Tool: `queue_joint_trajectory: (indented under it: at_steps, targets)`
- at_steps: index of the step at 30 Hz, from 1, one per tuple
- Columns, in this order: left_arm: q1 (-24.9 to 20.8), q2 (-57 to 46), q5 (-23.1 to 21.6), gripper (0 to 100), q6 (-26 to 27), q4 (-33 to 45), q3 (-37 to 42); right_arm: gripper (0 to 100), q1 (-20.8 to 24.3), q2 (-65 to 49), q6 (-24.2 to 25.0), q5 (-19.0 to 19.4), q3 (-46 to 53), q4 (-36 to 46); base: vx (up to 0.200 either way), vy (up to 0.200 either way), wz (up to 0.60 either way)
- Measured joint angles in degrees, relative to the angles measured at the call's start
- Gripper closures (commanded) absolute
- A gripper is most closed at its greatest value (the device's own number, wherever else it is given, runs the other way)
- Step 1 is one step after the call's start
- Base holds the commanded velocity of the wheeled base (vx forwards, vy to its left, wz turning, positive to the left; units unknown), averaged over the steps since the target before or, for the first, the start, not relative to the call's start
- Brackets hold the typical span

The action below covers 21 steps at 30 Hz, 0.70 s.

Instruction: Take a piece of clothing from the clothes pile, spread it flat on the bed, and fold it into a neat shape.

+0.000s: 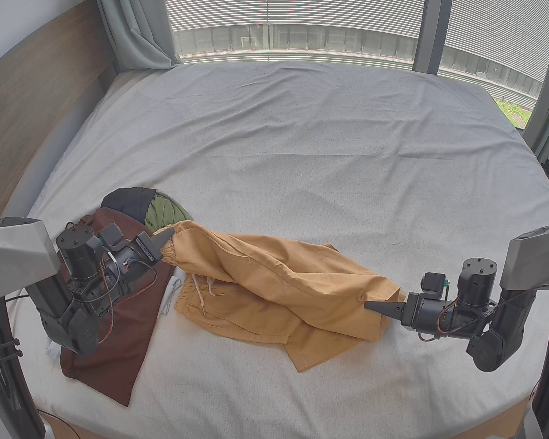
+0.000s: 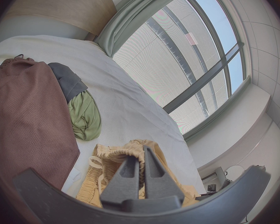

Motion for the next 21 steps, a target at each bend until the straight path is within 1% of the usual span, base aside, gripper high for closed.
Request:
queue_joint_trajectory:
  at_steps: [9, 10, 16, 21]
  targets:
    - [0.0, 0.0, 0.0, 100, 0.0, 0.0, 0.0, 100, -0.3, 0.2, -3.0, 0.0, -0.3, 0.0, 0.000, 0.000, 0.00]
    - [0.0, 0.0, 0.0, 100, 0.0, 0.0, 0.0, 0, -0.3, 0.3, -3.3, 0.0, -0.4, 0.0, 0.000, 0.000, 0.00]
    - [0.0, 0.0, 0.0, 100, 0.0, 0.0, 0.0, 0, 0.0, 1.6, -3.9, -0.2, -1.3, -0.1, 0.000, 0.000, 0.00]
    - [0.0, 0.0, 0.0, 100, 0.0, 0.0, 0.0, 0, 0.4, 3.8, -5.7, -0.3, -2.2, -0.1, 0.000, 0.000, 0.00]
